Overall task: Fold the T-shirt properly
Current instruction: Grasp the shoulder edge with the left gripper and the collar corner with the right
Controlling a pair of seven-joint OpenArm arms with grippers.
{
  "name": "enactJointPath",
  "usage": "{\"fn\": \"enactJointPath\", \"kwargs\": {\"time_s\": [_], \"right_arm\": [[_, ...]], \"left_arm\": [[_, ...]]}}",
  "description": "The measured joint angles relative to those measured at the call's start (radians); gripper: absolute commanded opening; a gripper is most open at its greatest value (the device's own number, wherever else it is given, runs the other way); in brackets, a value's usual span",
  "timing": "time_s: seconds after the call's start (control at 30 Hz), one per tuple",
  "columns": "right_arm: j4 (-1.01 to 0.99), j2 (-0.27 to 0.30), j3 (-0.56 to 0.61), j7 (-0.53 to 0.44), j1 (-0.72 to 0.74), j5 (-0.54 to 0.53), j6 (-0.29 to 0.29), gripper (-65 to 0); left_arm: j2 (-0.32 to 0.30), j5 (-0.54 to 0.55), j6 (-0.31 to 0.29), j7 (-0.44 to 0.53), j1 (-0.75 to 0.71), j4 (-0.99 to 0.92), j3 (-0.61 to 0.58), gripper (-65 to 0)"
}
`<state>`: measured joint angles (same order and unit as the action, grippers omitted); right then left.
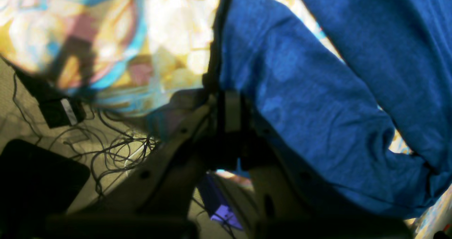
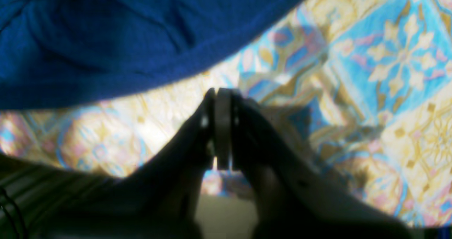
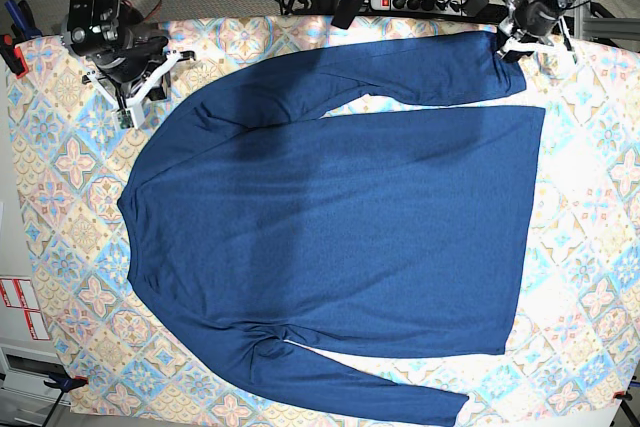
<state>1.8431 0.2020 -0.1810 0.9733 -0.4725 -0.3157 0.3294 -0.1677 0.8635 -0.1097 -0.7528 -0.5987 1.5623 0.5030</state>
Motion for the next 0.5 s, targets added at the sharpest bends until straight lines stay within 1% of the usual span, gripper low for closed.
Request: {"fn": "enactJointPath", "kwargs": {"time_s": [0.03, 0.1, 0.23, 0.4, 0.5], "right_arm": [[-0.008, -0.001, 0.000, 0.039, 0.023, 0.003, 0.001, -64.8], [-0.032, -0.002, 0.000, 0.068, 0.077, 0.000, 0.000, -64.8], [-0.117, 0.000, 0.000, 0.051, 0.164, -0.003, 0.000, -63.7], [-0.208, -0.002, 0.000, 0.078, 0.207, 0.001, 0.000, -53.3], [-0.236, -0.002, 0.000, 0.064, 0.250, -0.001, 0.000, -51.5]], "left_arm": [[0.002, -0.001, -0.008, -0.009, -0.002, 0.000, 0.008, -65.0], [0.002, -0.003, -0.020, -0.007, -0.008, -0.001, 0.016, -65.0], [0.001, -0.003, -0.021, -0.014, -0.002, -0.001, 0.021, -65.0], [0.002, -0.007, -0.022, -0.014, -0.005, -0.001, 0.021, -65.0], [0.002, -0.007, -0.022, -0.014, -0.005, -0.001, 0.021, -65.0]]}}
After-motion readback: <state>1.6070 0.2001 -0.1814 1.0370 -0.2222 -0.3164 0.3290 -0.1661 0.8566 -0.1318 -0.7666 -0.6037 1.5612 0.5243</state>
